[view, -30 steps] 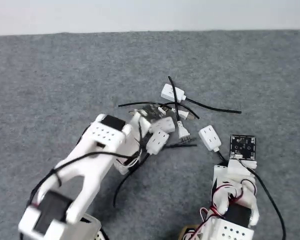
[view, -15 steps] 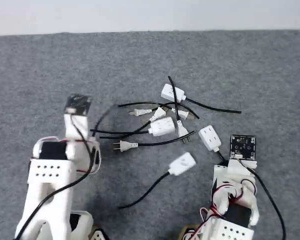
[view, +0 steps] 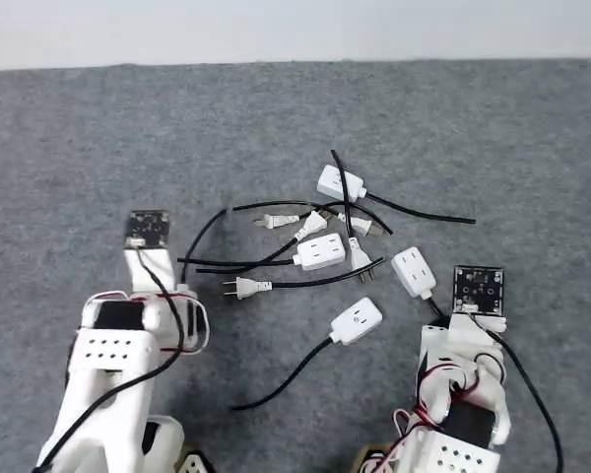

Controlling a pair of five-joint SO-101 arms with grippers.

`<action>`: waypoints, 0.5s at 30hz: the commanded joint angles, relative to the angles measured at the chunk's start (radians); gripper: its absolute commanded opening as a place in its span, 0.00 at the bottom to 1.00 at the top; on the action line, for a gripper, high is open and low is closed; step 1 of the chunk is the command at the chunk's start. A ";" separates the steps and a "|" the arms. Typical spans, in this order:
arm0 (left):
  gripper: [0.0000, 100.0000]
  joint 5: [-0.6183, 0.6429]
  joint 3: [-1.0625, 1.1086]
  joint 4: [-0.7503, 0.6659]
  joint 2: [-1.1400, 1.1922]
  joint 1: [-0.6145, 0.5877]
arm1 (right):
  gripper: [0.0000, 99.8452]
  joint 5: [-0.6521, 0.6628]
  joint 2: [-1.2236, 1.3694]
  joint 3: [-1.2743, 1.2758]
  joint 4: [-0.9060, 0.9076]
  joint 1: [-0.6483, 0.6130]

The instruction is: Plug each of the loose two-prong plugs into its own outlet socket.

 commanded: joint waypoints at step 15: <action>0.26 0.066 -0.001 -0.025 -0.032 0.054 | 0.12 -0.133 -0.005 -0.087 0.030 -0.059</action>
